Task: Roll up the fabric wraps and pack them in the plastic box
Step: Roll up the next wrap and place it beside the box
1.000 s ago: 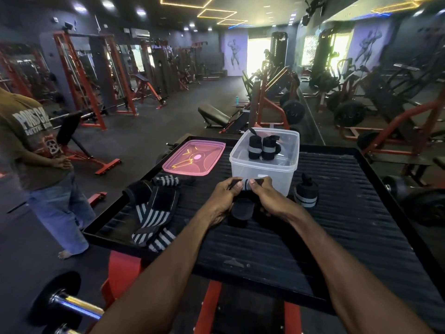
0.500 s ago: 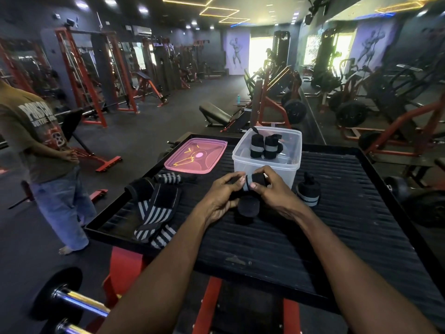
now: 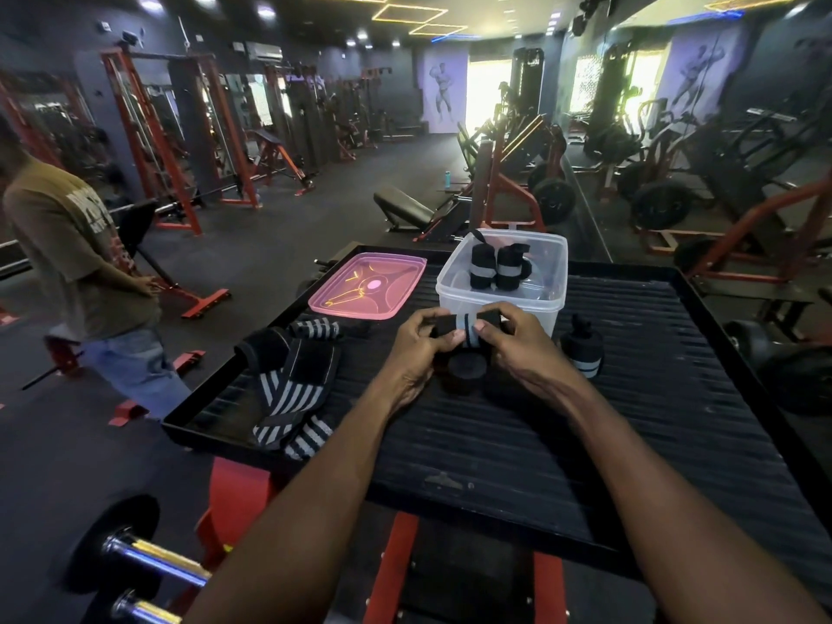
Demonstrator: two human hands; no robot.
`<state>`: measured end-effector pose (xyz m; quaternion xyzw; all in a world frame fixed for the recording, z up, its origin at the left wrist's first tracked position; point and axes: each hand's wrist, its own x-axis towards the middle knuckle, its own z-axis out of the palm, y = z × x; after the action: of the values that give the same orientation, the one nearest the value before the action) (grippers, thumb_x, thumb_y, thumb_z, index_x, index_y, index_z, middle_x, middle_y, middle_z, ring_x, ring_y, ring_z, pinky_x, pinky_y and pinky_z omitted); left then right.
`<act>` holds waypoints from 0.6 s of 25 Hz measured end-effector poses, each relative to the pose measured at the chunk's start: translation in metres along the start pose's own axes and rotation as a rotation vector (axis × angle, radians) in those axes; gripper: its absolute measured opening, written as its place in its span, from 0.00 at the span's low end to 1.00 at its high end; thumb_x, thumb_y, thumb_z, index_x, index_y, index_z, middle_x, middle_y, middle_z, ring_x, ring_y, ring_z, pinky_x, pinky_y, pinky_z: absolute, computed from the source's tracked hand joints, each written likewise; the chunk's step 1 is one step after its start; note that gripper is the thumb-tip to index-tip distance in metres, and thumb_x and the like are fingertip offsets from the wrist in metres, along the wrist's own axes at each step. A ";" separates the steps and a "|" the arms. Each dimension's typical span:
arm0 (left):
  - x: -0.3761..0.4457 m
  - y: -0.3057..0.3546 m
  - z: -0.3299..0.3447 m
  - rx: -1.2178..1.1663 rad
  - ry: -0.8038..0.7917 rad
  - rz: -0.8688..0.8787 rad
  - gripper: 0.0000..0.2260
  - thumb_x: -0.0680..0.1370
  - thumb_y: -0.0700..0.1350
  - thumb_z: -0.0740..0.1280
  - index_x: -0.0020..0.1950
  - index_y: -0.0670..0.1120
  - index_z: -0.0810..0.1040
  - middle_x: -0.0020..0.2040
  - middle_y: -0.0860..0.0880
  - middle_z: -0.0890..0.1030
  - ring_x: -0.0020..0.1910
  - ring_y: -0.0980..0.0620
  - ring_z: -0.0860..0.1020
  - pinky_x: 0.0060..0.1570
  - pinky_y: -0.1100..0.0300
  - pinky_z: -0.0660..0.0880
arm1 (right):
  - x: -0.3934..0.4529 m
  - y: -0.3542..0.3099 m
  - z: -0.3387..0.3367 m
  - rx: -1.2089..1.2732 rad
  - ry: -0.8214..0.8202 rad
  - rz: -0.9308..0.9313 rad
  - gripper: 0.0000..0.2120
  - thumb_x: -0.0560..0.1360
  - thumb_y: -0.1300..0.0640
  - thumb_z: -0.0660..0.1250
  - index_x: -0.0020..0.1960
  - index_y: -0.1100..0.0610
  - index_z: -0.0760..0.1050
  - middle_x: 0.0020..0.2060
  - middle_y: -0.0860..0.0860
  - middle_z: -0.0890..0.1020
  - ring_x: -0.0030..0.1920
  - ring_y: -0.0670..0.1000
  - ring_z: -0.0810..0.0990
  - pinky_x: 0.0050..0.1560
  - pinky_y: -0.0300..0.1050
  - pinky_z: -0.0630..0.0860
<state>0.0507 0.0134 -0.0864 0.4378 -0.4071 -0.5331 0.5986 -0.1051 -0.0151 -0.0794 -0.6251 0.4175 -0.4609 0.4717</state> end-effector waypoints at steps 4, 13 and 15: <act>-0.005 0.004 0.002 -0.036 -0.082 -0.116 0.08 0.80 0.45 0.67 0.54 0.41 0.79 0.44 0.43 0.84 0.38 0.47 0.84 0.37 0.54 0.79 | -0.005 -0.009 0.000 -0.032 0.014 -0.108 0.14 0.73 0.69 0.72 0.55 0.57 0.81 0.52 0.54 0.83 0.51 0.48 0.80 0.54 0.40 0.78; -0.003 0.005 -0.003 0.007 -0.077 0.003 0.09 0.79 0.34 0.65 0.56 0.44 0.79 0.45 0.47 0.83 0.39 0.52 0.82 0.33 0.62 0.77 | 0.000 -0.013 -0.008 0.240 -0.085 0.040 0.12 0.76 0.61 0.72 0.59 0.55 0.83 0.60 0.58 0.83 0.61 0.58 0.81 0.58 0.56 0.81; -0.002 0.008 -0.005 -0.025 -0.095 0.017 0.13 0.78 0.31 0.64 0.56 0.46 0.80 0.47 0.45 0.82 0.42 0.50 0.81 0.34 0.61 0.78 | 0.001 -0.014 -0.006 0.255 -0.072 0.096 0.13 0.77 0.61 0.71 0.61 0.59 0.80 0.61 0.62 0.80 0.59 0.61 0.82 0.49 0.55 0.83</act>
<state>0.0573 0.0157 -0.0804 0.4011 -0.4322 -0.5530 0.5887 -0.1095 -0.0141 -0.0651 -0.5554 0.3679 -0.4643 0.5836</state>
